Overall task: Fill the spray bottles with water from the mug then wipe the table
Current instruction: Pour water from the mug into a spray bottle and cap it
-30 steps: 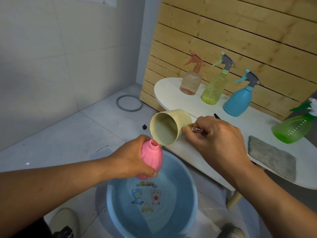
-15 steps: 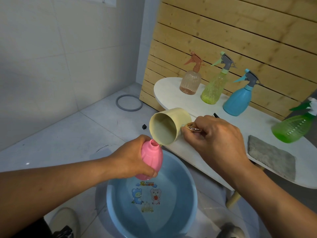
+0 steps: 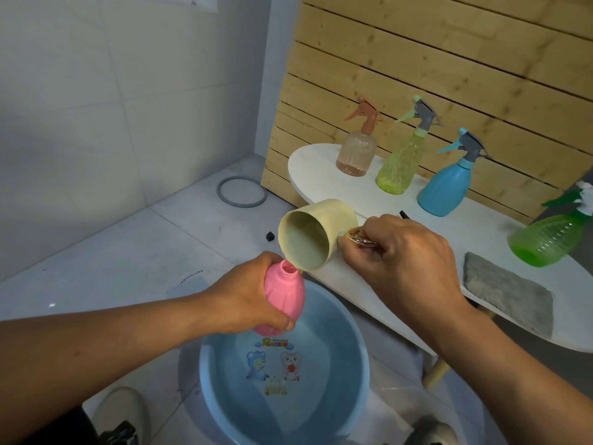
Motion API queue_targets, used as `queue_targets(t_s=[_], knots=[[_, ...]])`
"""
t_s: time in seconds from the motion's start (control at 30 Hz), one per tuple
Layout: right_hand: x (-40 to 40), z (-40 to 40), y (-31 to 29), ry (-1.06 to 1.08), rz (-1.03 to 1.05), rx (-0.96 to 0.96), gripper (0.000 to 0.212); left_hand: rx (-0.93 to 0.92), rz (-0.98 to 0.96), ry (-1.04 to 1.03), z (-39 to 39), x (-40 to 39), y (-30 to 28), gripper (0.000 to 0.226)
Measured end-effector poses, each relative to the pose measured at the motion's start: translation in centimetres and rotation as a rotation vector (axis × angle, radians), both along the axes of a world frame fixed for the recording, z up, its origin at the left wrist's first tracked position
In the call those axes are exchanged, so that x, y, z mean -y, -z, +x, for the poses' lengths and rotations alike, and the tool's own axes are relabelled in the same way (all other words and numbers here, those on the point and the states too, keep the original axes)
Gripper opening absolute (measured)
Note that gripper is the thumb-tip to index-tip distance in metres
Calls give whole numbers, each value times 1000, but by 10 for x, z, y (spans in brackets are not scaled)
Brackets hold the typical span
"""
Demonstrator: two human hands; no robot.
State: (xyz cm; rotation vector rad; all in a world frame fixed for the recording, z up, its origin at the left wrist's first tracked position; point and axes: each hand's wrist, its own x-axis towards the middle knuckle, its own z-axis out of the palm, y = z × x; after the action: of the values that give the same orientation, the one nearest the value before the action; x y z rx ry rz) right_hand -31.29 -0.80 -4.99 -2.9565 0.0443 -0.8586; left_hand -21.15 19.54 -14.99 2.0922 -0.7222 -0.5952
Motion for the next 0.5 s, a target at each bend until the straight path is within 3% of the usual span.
queue_targets(t_s=[0.5], knots=[[-1, -1, -1, -9, -51, 18, 41, 18, 21, 4, -3, 0, -3, 89]])
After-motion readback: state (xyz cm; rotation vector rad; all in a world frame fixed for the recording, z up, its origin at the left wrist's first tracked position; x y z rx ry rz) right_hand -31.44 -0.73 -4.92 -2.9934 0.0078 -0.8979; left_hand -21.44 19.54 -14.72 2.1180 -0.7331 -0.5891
